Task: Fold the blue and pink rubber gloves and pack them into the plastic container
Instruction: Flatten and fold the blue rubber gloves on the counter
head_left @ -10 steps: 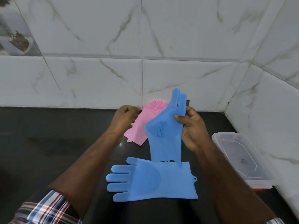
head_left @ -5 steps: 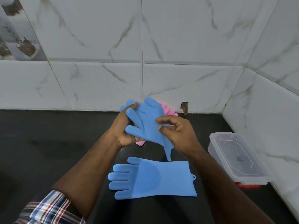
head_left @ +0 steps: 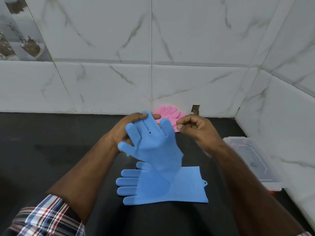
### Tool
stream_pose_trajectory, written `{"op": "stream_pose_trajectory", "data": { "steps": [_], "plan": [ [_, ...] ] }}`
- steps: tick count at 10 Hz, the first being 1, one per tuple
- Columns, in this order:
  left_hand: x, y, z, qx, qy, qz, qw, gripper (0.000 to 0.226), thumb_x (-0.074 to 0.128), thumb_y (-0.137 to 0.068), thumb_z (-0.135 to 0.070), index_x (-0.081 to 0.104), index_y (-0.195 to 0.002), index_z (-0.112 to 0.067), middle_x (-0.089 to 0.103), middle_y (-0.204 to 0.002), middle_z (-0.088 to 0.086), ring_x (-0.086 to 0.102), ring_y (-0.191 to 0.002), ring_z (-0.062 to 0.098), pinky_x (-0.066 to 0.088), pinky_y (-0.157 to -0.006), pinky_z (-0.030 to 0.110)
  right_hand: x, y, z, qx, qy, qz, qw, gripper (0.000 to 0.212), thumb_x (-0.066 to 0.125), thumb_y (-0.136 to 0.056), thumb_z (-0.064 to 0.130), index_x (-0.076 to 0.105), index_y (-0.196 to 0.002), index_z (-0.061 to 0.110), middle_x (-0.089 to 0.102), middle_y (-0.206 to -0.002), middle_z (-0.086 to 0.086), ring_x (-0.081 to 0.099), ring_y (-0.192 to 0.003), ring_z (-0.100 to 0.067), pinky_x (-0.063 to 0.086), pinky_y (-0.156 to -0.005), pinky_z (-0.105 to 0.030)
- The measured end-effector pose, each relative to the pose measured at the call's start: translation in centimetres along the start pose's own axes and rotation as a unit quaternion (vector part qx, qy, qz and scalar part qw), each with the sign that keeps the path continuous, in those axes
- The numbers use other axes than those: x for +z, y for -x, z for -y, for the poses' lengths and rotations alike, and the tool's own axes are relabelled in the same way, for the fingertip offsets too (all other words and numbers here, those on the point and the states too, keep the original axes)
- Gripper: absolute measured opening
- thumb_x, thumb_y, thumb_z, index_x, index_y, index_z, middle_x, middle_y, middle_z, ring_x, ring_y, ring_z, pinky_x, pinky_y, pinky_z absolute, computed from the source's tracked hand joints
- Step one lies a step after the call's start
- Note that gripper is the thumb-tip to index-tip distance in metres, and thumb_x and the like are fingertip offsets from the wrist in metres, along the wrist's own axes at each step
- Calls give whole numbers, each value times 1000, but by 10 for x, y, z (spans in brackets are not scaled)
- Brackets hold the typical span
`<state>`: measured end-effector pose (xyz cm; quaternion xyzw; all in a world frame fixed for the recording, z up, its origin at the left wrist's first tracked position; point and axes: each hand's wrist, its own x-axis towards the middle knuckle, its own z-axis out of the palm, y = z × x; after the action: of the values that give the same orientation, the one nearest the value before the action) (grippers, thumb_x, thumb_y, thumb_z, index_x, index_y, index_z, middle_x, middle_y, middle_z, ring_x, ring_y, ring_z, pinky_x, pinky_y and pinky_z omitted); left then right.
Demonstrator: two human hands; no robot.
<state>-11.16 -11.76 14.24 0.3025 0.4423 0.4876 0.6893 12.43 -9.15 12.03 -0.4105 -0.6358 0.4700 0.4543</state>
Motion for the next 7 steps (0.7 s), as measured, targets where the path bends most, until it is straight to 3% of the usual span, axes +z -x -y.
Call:
{"op": "stream_pose_trajectory", "data": {
  "steps": [1,2,3,4,5,6,7],
  "plan": [
    [5,6,6,14,-51,2,999,19,56,-97,-27,66,-91,-12,75,-67,2,73,-59,15,57,-50,25,9,4,1,71,-19,131,989,28,73,-88,18,69,-116,13,74,-113,-7,69,-106,-23,54,-94,-40],
    [6,9,5,17,-34,3,999,20,57,-97,-29,68,-97,-11,77,-77,4,75,-68,18,60,-57,29,17,7,-5,79,-16,119,990,24,72,-89,25,73,-103,6,74,-105,-16,71,-94,-34,55,-86,-49],
    [-8,5,-5,63,-76,-17,995,33,66,-91,-34,68,-119,-17,73,-118,10,72,-104,26,57,-94,46,18,3,-5,28,30,47,998,29,73,-85,33,70,-86,4,68,-82,-22,58,-71,-21,47,-67,-41],
    [-12,3,-23,210,-257,-29,943,44,71,-85,-33,64,-129,-30,70,-126,-3,65,-119,16,46,-109,45,16,-5,3,-24,163,48,985,30,72,-87,36,64,-74,9,58,-66,-13,48,-60,-14,40,-59,-33],
    [0,3,-34,235,-471,43,849,50,75,-85,-42,62,-132,-36,68,-125,-18,58,-121,-2,45,-103,24,20,-8,13,-57,233,73,968,22,71,-88,35,68,-76,16,60,-65,-3,49,-58,-10,39,-56,-32],
    [11,-2,-26,195,-617,73,759,37,73,-87,-46,67,-122,-36,68,-116,-20,60,-106,-7,46,-92,18,23,-9,17,-74,266,80,958,24,70,-87,39,69,-77,17,56,-64,6,43,-57,-7,34,-55,-27],
    [8,-9,-19,226,-617,47,753,14,66,-94,-32,71,-82,-29,68,-75,-13,53,-61,-4,40,-63,21,20,-10,16,-66,270,73,958,13,73,-86,31,72,-84,18,64,-73,2,49,-61,-6,41,-61,-29]
  ]
}}
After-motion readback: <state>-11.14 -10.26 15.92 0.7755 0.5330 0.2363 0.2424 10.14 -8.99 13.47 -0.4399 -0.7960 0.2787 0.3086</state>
